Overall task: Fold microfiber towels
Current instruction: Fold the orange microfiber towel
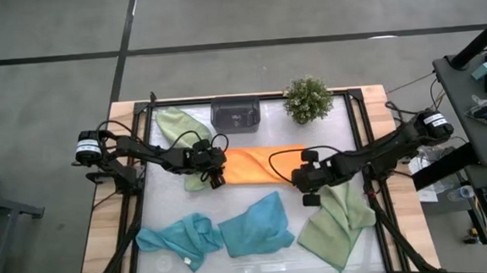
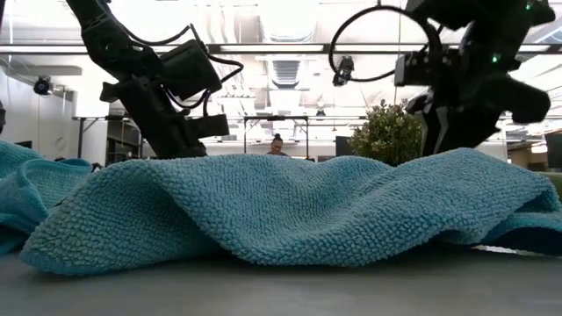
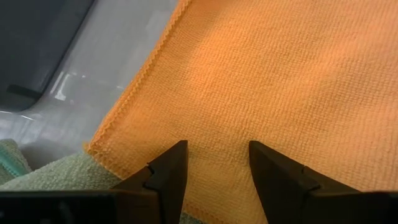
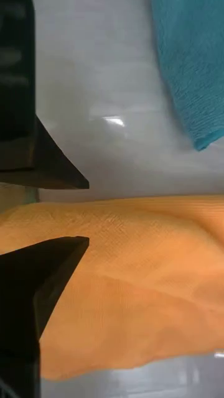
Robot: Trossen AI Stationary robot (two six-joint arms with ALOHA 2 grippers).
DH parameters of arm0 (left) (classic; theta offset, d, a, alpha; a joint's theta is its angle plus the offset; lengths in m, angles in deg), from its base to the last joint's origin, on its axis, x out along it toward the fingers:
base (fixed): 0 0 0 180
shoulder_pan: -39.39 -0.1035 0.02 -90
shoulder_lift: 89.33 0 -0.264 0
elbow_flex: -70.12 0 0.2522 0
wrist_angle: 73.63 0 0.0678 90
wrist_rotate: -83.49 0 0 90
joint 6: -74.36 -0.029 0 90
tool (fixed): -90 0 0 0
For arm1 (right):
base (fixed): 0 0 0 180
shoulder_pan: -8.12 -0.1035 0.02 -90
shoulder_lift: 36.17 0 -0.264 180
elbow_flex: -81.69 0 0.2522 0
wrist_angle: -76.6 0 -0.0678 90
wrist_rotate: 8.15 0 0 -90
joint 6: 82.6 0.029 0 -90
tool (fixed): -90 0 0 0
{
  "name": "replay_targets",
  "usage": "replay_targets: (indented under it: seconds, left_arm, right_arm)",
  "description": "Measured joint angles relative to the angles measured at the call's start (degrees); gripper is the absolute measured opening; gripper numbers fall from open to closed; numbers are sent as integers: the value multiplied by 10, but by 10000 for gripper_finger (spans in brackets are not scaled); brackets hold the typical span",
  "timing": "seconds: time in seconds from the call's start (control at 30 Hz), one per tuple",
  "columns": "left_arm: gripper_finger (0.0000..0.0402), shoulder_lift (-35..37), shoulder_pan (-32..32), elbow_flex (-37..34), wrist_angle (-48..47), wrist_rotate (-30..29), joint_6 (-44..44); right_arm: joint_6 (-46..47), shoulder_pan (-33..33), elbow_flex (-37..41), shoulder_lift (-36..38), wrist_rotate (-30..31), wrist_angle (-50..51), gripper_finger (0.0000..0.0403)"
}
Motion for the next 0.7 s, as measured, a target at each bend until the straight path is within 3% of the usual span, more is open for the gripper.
replay_targets:
  seconds: [0.1,0.3,0.47,0.57,0.7]
  left_arm:
    - [157,0,0,0,0,0,0]
    - [157,0,0,0,1,0,0]
    - [157,0,0,0,1,0,0]
    - [157,0,0,0,1,0,0]
    - [157,0,0,0,1,0,0]
  right_arm:
    - [-7,0,2,-27,4,-20,121]
    - [-7,0,2,-71,88,-24,105]
    - [-7,0,2,-72,96,-24,58]
    - [2,2,2,-65,138,-17,20]
    - [32,21,2,-64,185,0,11]
